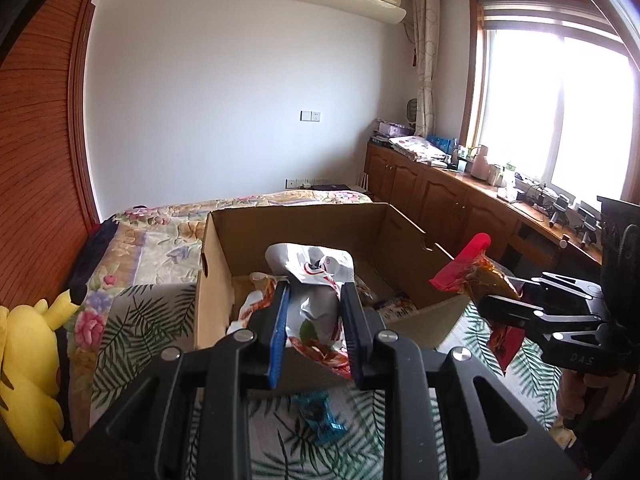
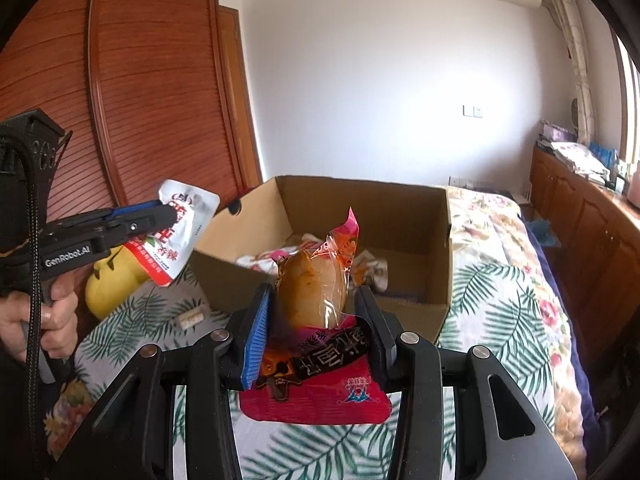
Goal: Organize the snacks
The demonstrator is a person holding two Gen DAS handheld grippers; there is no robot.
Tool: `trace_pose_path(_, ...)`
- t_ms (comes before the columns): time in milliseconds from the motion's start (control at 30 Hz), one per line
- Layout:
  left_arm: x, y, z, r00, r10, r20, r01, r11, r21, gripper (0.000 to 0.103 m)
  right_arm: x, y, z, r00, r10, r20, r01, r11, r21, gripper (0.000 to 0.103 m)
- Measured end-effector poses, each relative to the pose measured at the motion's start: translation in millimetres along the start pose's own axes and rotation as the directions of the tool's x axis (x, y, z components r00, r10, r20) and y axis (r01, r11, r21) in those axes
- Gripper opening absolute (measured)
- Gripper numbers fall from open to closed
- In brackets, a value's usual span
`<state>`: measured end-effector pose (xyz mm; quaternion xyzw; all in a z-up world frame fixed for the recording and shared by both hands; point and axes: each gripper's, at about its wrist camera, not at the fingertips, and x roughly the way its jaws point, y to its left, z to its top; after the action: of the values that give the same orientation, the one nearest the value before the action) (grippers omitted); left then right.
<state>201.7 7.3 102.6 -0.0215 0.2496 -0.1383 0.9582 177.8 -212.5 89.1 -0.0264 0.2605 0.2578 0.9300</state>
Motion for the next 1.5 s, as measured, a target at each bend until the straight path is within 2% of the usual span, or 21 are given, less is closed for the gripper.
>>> trace_pose_path(267, 54.6, 6.7, 5.9, 0.999, 0.008, -0.052, -0.008, 1.0, 0.001, 0.023, 37.9, -23.9, 18.8, 1.0, -0.002, -0.004, 0.002, 1.0, 0.025, 0.042)
trace_pose_path(467, 74.8, 8.3, 6.8, 0.998, 0.001, -0.065, -0.002, 1.0, -0.004, 0.023, 63.6, -36.6, 25.8, 1.0, -0.001, -0.027, 0.001, 1.0, 0.016, 0.042)
trace_pose_path(667, 91.2, 9.3, 6.3, 0.997, 0.006, -0.08, -0.007, 1.0, -0.004, 0.023, 72.0, -34.7, 30.6, 1.0, -0.001, -0.029, 0.001, 1.0, 0.021, 0.042)
trace_pose_path(867, 102.0, 6.8, 4.3, 0.995, 0.017, -0.096, -0.017, 1.0, 0.002, 0.023, 84.8, -37.6, 35.4, 0.999, -0.025, -0.024, 0.026, 1.0, 0.016, 0.042)
trace_pose_path(1133, 108.6, 7.0, 2.9, 0.992, 0.038, -0.123, -0.036, 0.999, 0.021, 0.024, 108.5, -37.0, 35.7, 0.996, -0.041, -0.075, 0.042, 0.999, 0.0, 0.043)
trace_pose_path(1367, 106.9, 7.2, 1.7, 0.992, 0.034, -0.124, -0.033, 0.999, 0.013, 0.03, 111.8, -33.7, 26.3, 0.994, -0.061, -0.094, 0.06, 0.998, -0.009, 0.043)
trace_pose_path(1433, 105.1, 8.2, 1.3, 0.992, 0.036, -0.122, -0.035, 0.999, 0.016, 0.031, 110.7, -35.7, 26.0, 0.994, -0.064, -0.091, 0.064, 0.998, -0.005, 0.049)
trace_pose_path(1500, 100.7, 8.3, 1.0, 0.992, 0.039, -0.116, -0.037, 0.999, 0.02, 0.033, 107.1, -36.5, 25.1, 0.994, -0.064, -0.088, 0.064, 0.998, -0.005, 0.049)
